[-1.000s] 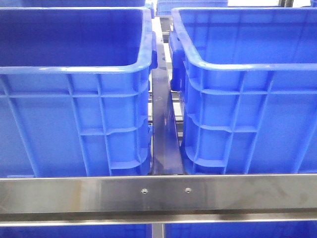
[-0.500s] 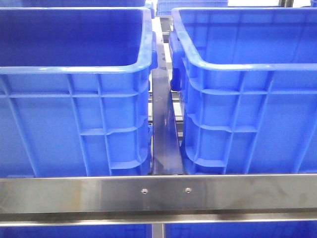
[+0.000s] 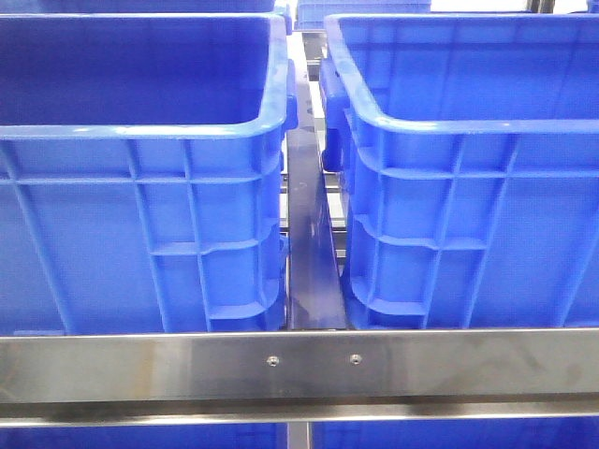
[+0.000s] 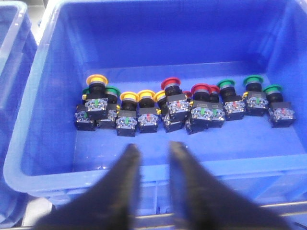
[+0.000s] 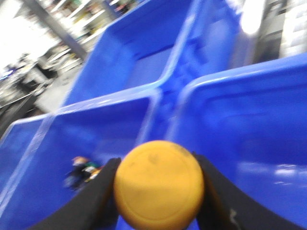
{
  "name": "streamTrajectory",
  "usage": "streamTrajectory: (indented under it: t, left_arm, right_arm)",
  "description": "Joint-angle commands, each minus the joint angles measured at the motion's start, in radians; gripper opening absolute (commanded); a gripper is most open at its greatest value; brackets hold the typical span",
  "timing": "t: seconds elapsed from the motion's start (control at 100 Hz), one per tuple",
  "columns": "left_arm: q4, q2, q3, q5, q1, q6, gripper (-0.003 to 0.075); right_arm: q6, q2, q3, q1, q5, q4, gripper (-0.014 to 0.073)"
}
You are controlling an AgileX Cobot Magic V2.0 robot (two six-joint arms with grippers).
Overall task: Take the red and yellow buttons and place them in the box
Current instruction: 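Carry the yellow button down into the empty crate with the right gripper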
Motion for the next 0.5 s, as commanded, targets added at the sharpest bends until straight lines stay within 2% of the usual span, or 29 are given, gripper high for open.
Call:
streamTrajectory:
  t: [0.0,0.24,0.49]
  left_arm:
    - [0.014,0.006,-0.024,-0.082,0.002,-0.010,-0.0019]
    - [0.014,0.006,-0.024,-0.084,0.002,-0.010,-0.0019]
    - [0.014,0.008,-0.024,-0.084,0.002,-0.010,-0.0019]
  right_arm:
    - [-0.013,-0.020,-0.034,-0.017,-0.045,0.028,0.0118]
    - [-0.013,0.096,-0.034,-0.018,-0.192,0.036,0.0118]
    - [-0.013,0.246,-0.034,-0.018,-0.316,0.134,0.0118]
